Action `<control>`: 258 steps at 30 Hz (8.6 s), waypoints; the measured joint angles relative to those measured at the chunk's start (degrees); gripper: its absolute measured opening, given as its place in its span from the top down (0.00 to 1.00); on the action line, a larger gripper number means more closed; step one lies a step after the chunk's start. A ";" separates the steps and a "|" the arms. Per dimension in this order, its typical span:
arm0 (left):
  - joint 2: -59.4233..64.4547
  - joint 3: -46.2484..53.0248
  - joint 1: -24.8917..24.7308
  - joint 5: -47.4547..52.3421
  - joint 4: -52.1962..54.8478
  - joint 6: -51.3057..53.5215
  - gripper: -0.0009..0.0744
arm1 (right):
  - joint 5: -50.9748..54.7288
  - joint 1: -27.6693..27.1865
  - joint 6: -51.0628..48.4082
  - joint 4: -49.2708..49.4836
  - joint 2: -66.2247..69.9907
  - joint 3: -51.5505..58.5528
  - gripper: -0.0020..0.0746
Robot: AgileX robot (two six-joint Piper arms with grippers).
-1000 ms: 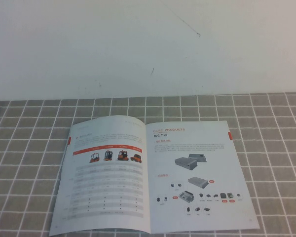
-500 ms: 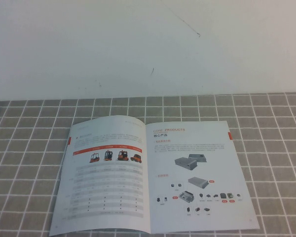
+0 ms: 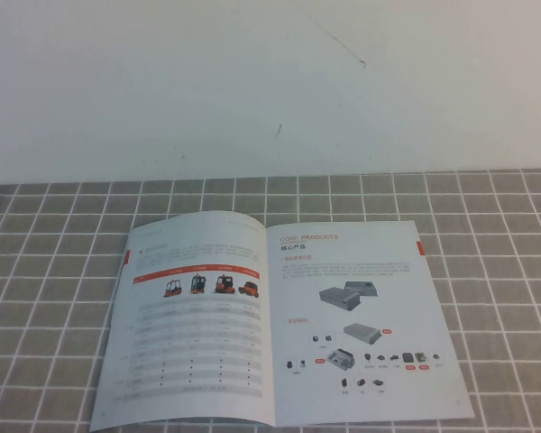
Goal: Close book
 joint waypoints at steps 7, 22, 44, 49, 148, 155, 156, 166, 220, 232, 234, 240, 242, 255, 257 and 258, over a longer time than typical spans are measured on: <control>0.00 0.00 0.00 0.00 0.33 2.36 0.99 | 0.00 0.00 0.00 0.00 0.00 0.00 0.98; 0.00 0.39 0.00 -41.02 0.83 3.06 0.99 | -29.53 0.00 0.00 0.00 0.00 0.50 0.98; 0.00 -1.64 0.00 -50.88 -3.11 4.60 0.99 | -40.20 0.00 0.00 1.68 0.00 0.35 0.98; 0.00 -12.76 0.00 -33.77 -3.11 7.68 0.99 | -28.91 0.00 0.00 1.68 0.00 -6.16 0.98; 102.69 -49.23 0.56 4.21 -47.11 32.10 0.99 | 7.75 16.69 -58.63 56.60 112.87 -57.82 0.98; 103.32 -49.23 0.56 16.22 -70.77 52.69 0.99 | 7.75 16.69 -58.63 56.97 112.89 -57.82 0.98; 103.32 -49.23 0.56 18.34 -74.65 55.69 0.99 | 7.75 16.69 -58.63 57.12 112.89 -57.82 0.98; 103.32 -51.34 0.46 42.70 -92.60 68.49 0.99 | 7.75 16.69 -58.63 60.48 113.25 -57.82 0.98; 16.99 -16.59 5.16 -14.28 -22.37 30.37 0.99 | 13.70 9.05 -3.01 -6.13 15.15 -25.19 0.98; 15.42 -14.94 5.16 -15.54 -23.68 29.51 0.99 | 15.54 9.05 -2.71 -2.65 8.06 -19.38 0.98; 15.42 -14.85 5.16 -15.62 -24.93 29.51 0.99 | 15.66 9.05 -2.71 -2.51 8.06 -19.38 0.98; 15.42 -14.71 5.16 -15.51 -25.99 29.51 0.99 | 15.79 9.05 -2.59 -2.43 8.06 -19.38 0.98; 15.42 -14.71 5.16 -14.72 -26.11 29.51 0.99 | 15.90 9.05 -2.59 -2.43 8.06 -19.38 0.98; 15.42 -14.71 5.16 -5.76 -26.20 29.51 0.99 | 15.90 9.05 -2.59 -2.43 8.06 -19.38 0.98; 15.31 -14.71 4.67 -4.39 -26.20 29.51 0.99 | 15.90 9.05 -2.59 -2.43 8.06 -19.38 0.98; 15.11 -14.71 3.90 -3.75 -25.97 29.51 0.99 | 15.90 9.05 -2.59 -2.38 8.06 -19.38 0.98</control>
